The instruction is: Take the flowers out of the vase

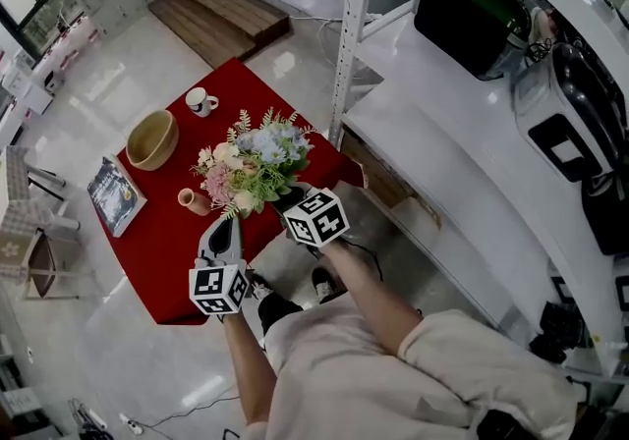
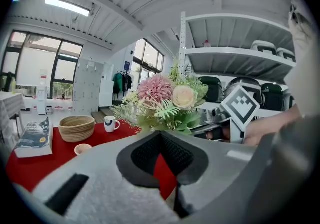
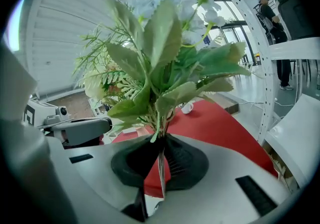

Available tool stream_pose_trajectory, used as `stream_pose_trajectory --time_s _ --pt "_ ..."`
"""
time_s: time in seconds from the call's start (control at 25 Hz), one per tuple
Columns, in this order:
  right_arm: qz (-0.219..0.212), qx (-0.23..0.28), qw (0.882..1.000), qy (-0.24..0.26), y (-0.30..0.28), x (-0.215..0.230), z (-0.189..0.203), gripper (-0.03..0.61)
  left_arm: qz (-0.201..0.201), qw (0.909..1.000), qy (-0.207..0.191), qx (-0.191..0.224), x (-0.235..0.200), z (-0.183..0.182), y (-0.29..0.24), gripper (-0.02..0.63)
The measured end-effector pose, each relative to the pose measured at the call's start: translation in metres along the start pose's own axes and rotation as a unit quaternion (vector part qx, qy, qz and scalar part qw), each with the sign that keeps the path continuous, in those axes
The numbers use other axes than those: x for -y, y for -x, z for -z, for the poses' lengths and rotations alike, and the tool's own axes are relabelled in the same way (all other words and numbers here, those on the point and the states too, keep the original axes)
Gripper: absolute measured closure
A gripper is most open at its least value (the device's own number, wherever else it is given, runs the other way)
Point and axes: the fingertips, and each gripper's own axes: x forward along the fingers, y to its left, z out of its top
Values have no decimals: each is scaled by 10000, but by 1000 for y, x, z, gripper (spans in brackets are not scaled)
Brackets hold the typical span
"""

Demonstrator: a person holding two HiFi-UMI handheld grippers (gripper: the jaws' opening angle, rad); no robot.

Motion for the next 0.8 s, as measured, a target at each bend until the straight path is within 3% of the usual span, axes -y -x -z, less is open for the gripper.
stream_pose_trajectory --time_s 0.24,0.8 --pt "-2 -174 9998 73 2 11 12 542 96 9998 155 -86 20 28 -11 606" --pt "-149 -115 9998 20 -15 -11 2 542 -110 9996 273 -50 1 28 14 606"
